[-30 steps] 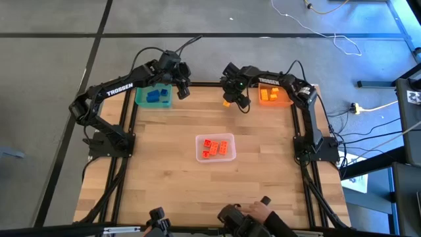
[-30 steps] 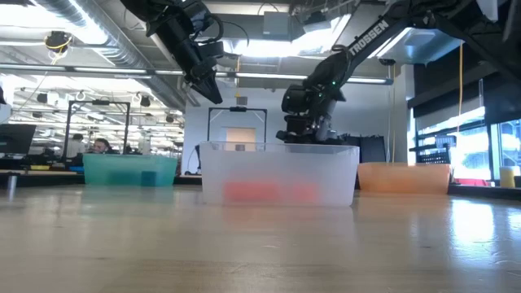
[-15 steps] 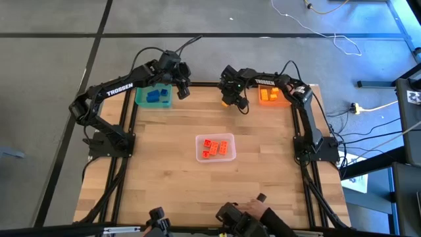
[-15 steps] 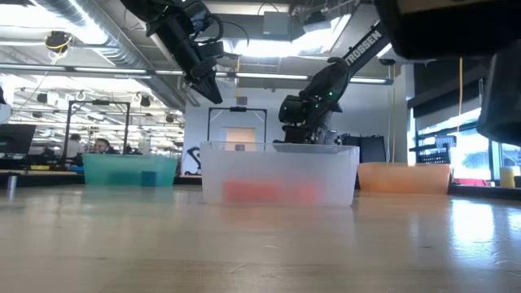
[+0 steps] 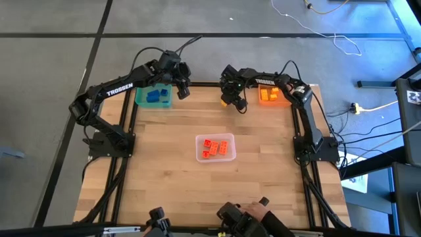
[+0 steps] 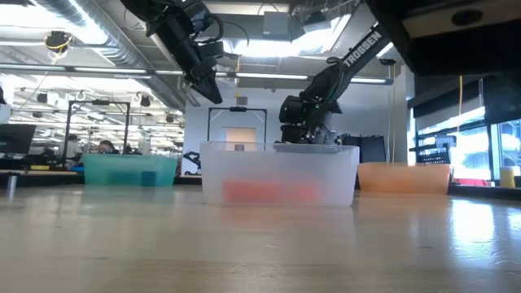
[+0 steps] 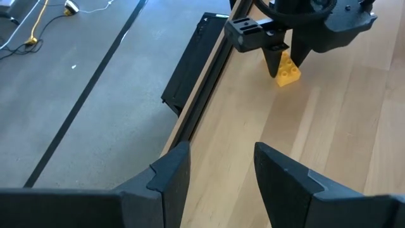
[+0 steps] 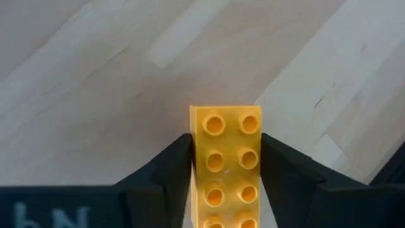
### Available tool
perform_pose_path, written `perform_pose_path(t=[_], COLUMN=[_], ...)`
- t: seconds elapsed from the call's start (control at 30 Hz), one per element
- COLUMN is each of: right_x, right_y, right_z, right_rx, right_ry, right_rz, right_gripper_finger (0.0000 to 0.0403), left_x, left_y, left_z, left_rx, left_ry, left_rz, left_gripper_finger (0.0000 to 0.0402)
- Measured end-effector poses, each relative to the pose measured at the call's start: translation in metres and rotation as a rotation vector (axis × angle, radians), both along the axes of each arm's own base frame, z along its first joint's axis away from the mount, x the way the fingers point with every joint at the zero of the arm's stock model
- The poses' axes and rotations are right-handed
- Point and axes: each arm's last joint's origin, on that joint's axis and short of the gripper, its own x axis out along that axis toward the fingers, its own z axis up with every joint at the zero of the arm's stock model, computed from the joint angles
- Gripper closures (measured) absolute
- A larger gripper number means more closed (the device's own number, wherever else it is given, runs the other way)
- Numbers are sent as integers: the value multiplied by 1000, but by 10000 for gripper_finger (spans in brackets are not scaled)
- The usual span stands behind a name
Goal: Sort & place blocks by color
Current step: Put the yellow game piece into the orange bin
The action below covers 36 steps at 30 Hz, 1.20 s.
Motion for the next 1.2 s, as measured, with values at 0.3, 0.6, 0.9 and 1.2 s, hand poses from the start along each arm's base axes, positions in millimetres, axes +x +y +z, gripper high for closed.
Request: perform_pose_path(t=[0.3,0.6,0.9,1.2], right_x=[0,1,-15,-64], right_y=[1,0,-8,-19], right_z=[1,42,98,142], right_rx=[38,104,200,239], right_ry=[42,186,298,347], right_rz=[-188,-405,-662,-876], right_gripper_finger=[267,267,267,267], left_x=[0,0,0,0], left_y=[0,0,0,0], left_z=[0,0,0,0], left_rx=[0,33,32,54], left_ry=[0,27,29,46], left_rz=[0,-30,-31,-53], left_gripper_finger=[237,237,237,237])
